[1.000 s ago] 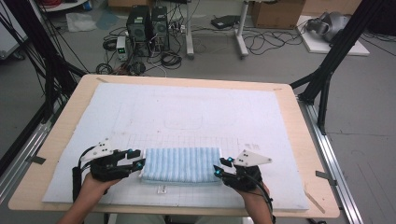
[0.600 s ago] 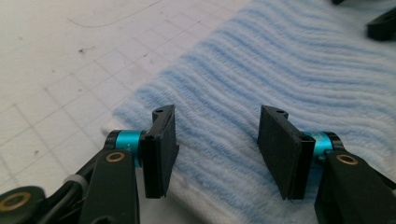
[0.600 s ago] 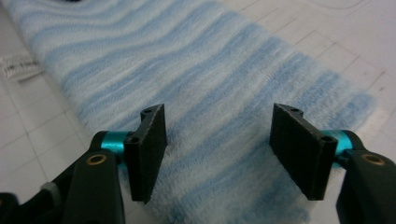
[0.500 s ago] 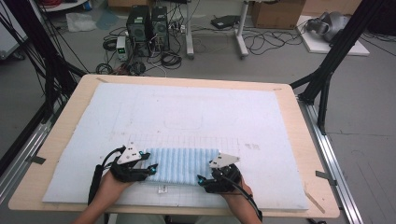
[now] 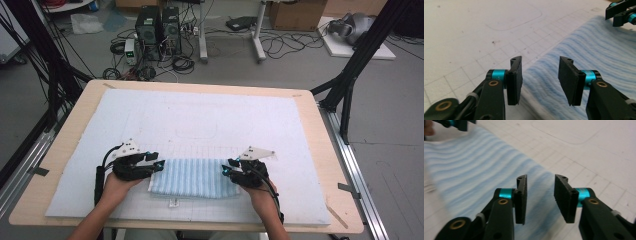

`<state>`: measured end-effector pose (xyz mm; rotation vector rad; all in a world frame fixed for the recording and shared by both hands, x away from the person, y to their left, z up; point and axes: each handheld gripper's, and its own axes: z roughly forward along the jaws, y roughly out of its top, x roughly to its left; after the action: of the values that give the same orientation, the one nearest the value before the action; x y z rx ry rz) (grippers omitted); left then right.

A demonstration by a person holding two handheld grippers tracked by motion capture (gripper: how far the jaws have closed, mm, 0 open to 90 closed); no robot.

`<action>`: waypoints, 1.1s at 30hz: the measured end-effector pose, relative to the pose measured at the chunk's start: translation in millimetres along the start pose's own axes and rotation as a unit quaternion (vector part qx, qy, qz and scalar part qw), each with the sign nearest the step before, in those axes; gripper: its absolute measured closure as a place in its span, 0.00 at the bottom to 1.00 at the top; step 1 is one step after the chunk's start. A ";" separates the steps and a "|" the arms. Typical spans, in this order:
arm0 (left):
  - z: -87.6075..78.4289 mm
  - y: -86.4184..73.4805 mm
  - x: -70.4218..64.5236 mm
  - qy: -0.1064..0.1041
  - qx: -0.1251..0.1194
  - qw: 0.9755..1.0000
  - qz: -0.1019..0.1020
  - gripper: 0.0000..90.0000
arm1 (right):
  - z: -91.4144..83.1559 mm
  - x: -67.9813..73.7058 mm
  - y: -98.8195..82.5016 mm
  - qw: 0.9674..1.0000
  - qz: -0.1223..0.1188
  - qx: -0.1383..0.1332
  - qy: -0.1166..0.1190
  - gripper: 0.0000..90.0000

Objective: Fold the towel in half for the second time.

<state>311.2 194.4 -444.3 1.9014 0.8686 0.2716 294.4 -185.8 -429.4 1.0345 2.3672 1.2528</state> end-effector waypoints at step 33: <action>-63.4 0.0 39.7 0.047 -0.151 0.987 -0.010 0.22 | -83.6 -44.7 -29.8 0.986 0.028 -0.068 -0.148 0.12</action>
<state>306.1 265.1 -420.6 1.6074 0.8569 0.4580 267.9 -279.1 -407.9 1.1615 2.0155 1.1685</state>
